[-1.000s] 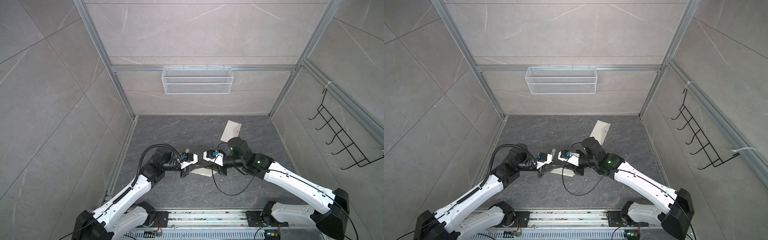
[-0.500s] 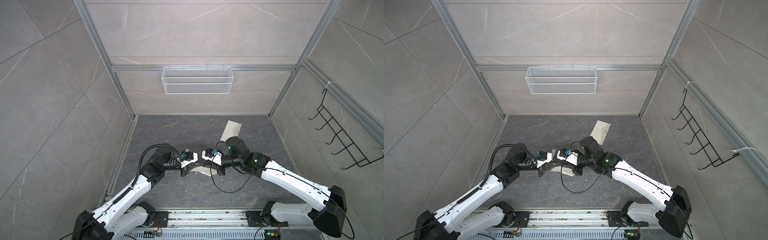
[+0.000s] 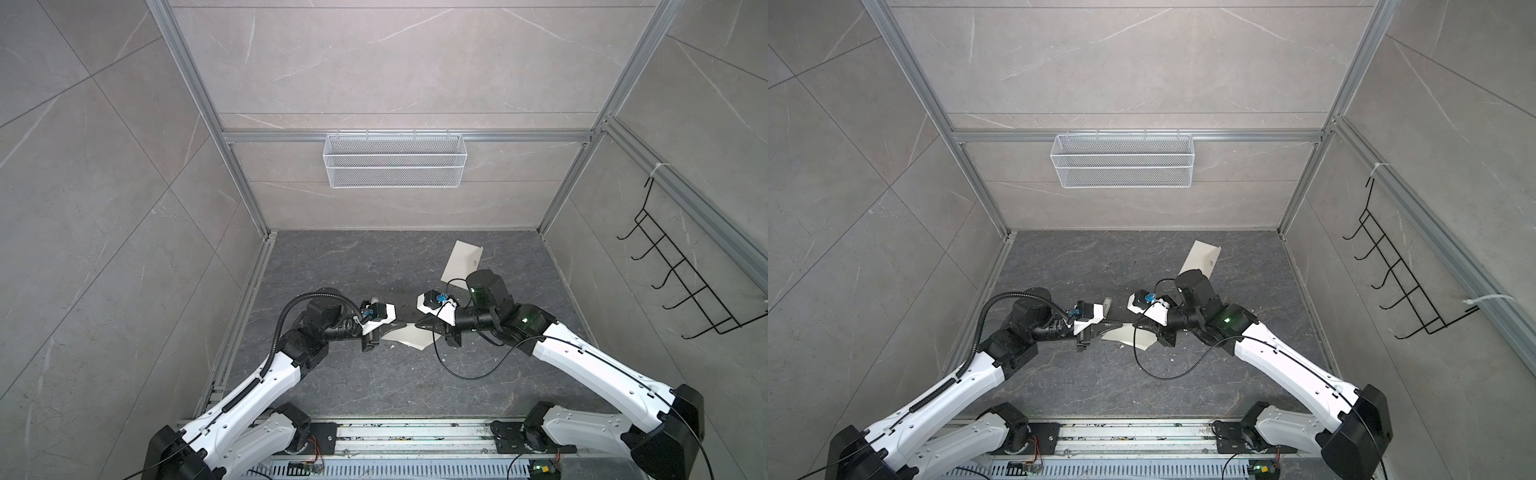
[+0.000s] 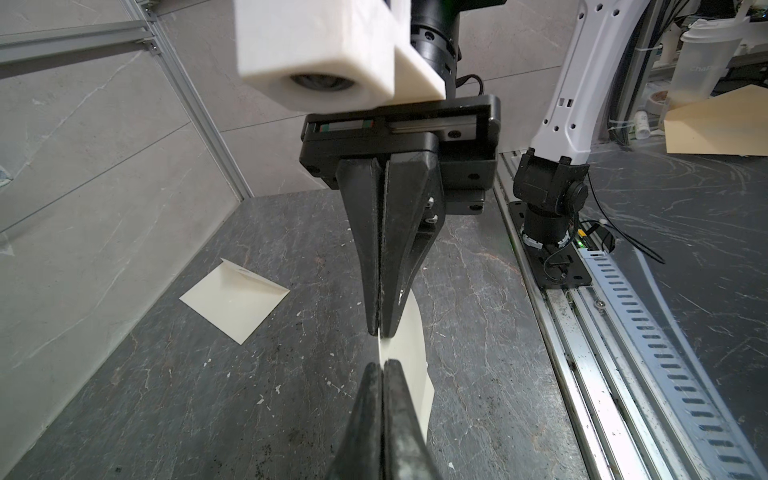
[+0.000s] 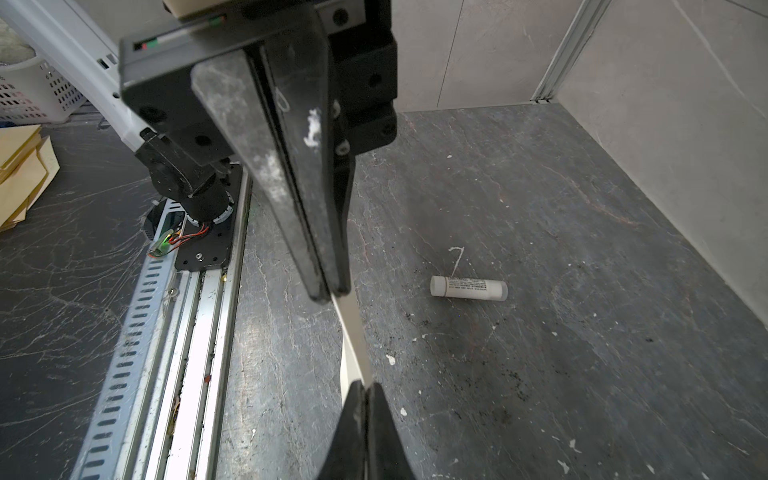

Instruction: Place the letter into the envelope and seal it

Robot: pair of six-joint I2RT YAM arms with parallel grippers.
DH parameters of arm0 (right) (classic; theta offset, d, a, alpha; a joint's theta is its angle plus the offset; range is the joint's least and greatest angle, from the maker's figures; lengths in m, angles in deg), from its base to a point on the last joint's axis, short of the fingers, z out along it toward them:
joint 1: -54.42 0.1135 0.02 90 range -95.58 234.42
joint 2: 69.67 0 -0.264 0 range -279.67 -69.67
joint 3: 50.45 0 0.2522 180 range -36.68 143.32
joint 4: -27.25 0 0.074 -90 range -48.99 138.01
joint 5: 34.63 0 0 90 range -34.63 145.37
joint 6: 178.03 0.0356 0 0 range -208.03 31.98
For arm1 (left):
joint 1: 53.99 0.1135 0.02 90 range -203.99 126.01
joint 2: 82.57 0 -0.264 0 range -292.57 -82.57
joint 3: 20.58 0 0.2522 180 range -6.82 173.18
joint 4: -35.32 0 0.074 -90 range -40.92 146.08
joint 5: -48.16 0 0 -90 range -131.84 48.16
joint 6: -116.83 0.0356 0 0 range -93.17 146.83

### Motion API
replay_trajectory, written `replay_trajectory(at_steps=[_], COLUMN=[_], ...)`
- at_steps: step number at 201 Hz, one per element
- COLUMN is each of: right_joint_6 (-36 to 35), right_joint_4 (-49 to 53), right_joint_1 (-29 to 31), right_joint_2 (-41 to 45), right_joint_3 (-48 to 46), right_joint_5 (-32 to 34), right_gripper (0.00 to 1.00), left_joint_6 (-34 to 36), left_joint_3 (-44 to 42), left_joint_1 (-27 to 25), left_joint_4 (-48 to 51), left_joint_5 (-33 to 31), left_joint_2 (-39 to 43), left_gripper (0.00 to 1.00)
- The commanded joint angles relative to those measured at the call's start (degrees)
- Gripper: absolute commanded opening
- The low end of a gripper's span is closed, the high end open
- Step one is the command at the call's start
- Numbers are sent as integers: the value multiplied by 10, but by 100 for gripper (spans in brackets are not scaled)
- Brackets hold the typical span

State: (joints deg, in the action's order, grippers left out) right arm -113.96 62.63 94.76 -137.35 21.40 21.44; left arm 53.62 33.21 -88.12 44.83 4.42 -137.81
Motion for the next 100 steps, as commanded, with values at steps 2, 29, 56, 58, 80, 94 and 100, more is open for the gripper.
replay_trajectory(at_steps=[2,29,56,58,80,94,100], right_joint_6=[-14,-20,-24,-24,-28,-31,-32], right_joint_4=[36,46,56,56,61,66,67], right_joint_1=[-13,-23,-29,-30,-33,-36,-37], right_joint_2=[12,14,15,14,14,12,11], right_joint_3=[-16,-23,-31,-31,-36,-39,-40], right_joint_5=[1,2,3,4,9,13,14], right_gripper=[5,5,5,5,7,7,8], left_joint_6=[3,3,0,0,-1,-1,-1], left_joint_3=[2,1,0,1,0,0,0], left_joint_1=[3,5,7,7,7,8,8], left_joint_4=[0,0,-3,-4,-5,-5,-6], left_joint_5=[-10,-23,-28,-29,-30,-31,-32], left_joint_2=[21,31,38,38,42,44,45], left_gripper=[0,0,0,0,0,0,0])
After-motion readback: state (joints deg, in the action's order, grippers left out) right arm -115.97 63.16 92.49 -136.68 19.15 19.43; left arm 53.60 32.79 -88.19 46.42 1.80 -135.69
